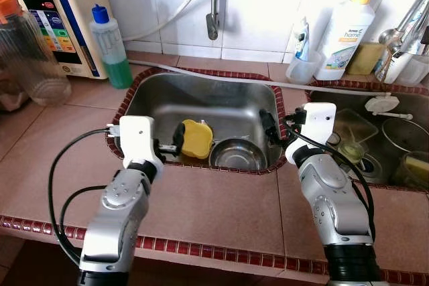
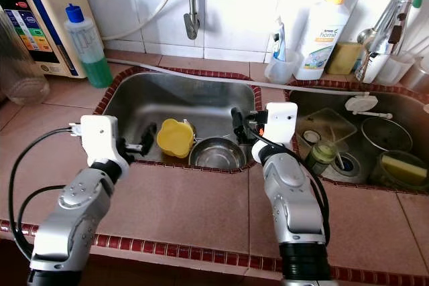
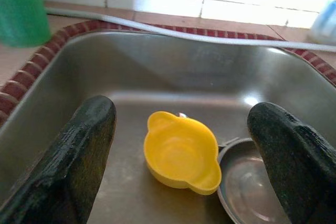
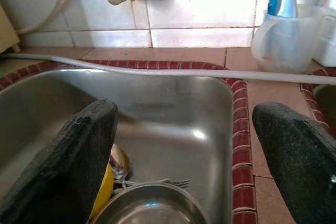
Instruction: Kitchen organization
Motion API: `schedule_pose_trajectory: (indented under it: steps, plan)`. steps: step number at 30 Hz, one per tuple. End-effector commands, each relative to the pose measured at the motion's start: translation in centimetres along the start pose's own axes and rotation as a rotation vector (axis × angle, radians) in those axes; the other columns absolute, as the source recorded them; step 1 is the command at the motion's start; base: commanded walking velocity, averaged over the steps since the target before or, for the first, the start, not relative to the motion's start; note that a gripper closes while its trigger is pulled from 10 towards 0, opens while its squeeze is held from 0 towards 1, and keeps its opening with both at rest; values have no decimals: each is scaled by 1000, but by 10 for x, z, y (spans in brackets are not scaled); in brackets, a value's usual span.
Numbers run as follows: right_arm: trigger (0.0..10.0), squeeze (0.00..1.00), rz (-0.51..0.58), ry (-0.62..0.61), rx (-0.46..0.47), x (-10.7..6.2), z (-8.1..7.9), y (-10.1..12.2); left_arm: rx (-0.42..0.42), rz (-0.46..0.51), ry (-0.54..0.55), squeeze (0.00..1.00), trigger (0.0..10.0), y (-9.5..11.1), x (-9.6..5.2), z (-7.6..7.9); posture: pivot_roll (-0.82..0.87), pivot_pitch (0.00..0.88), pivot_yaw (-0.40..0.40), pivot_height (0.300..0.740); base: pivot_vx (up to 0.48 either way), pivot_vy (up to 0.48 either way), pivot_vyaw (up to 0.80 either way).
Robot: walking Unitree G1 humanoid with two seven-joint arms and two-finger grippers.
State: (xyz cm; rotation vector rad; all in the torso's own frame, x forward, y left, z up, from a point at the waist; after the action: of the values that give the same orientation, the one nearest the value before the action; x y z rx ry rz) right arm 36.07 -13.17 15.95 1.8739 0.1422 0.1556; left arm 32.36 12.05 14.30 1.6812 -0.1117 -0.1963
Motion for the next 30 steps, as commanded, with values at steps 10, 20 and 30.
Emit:
schedule_pose_trajectory:
  steps: [10,20,30]
  plan:
    - [10000,0,-2,4,2,3,-2,1,10,24,-17,0,10000,7,-2,2,60,0,-5,740,0,0,0]
    - [10000,0,0,3,3,3,-2,2,-5,11,-21,0,10000,3,-3,3,57,0,0,740,0,0,0]
    - [10000,0,-2,-5,9,4,-1,1,-9,6,-22,0,10000,3,-3,3,56,0,2,740,0,0,0]
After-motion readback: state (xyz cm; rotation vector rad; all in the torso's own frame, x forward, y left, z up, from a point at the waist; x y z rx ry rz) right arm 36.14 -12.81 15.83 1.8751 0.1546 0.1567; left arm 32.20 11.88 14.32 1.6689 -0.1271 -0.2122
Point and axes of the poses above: a point about 5 cm out from each wrist's last joint towards the gripper, its own x axis pointing out of the wrist towards the gripper, its own y axis along the axis of the wrist's last joint, z = x × y, the point moved 4 cm from there along x, pointing out of the wrist towards the gripper, and after that the axes turned 11 degrees about x, right-handed, at the moved point
